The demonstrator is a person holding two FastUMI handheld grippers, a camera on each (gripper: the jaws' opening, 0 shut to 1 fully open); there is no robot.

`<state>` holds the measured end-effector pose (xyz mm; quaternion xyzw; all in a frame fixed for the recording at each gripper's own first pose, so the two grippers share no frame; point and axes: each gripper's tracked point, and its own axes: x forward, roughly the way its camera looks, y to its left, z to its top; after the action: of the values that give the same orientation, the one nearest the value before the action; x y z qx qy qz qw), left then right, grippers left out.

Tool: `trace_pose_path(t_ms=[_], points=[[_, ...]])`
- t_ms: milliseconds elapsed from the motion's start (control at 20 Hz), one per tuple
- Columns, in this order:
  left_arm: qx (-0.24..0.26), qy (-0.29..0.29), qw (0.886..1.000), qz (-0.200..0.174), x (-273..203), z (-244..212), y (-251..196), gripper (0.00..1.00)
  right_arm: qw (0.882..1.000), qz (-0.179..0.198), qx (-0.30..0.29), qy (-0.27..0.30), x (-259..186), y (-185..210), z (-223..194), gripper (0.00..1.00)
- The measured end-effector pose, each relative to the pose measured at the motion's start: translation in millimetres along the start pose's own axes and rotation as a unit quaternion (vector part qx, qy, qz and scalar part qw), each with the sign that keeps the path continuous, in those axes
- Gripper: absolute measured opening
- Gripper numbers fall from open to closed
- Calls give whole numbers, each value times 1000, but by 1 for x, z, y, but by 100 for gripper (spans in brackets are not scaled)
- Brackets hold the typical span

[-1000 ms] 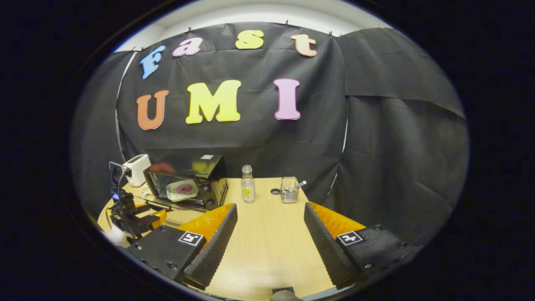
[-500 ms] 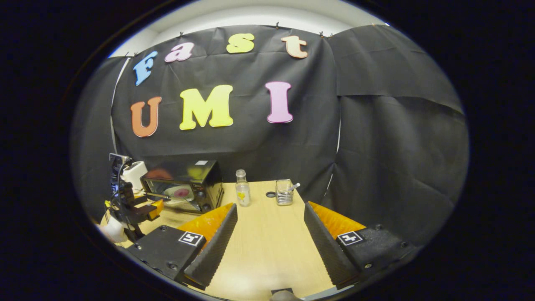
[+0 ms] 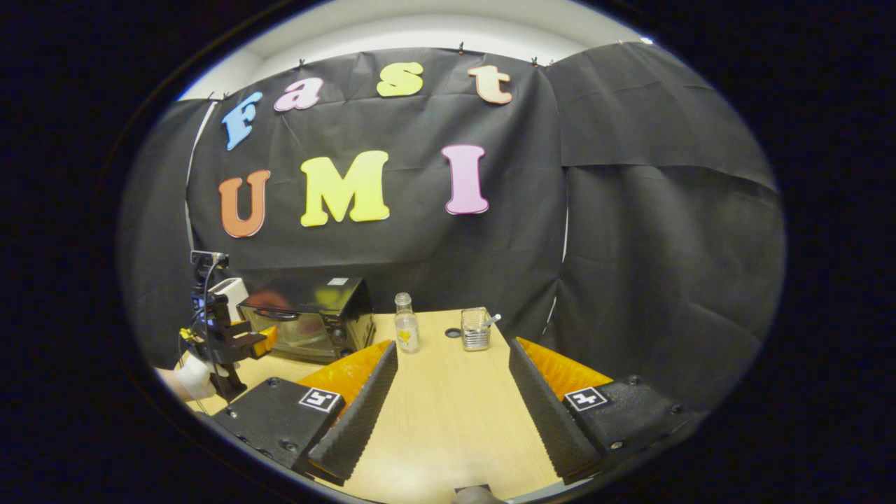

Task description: Open the electric oven with the left hand, put the food in, and close the electric oven.

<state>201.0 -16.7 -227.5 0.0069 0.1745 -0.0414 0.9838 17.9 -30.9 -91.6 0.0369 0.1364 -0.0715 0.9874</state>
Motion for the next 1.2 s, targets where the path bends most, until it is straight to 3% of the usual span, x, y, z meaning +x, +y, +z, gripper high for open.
trace_pose_path(t_ms=[350, 550, 950, 1200], points=[[1, 2, 1000, -8, -17, -10, -7, 98, 1000, 14, 5, 4, -7, 9, -6, 100], [3, -20, 1000, -6, -48, 13, -17, 97, 999, 30, 6, -13, -21, 11, 4, 100], [-6, -117, 993, 17, -190, 106, -26, 96, 995, 72, 4, -61, -55, -11, 40, 100], [-17, -144, 988, 49, -289, 119, -16, 96, 993, 89, -9, -82, -80, -29, 44, 100]])
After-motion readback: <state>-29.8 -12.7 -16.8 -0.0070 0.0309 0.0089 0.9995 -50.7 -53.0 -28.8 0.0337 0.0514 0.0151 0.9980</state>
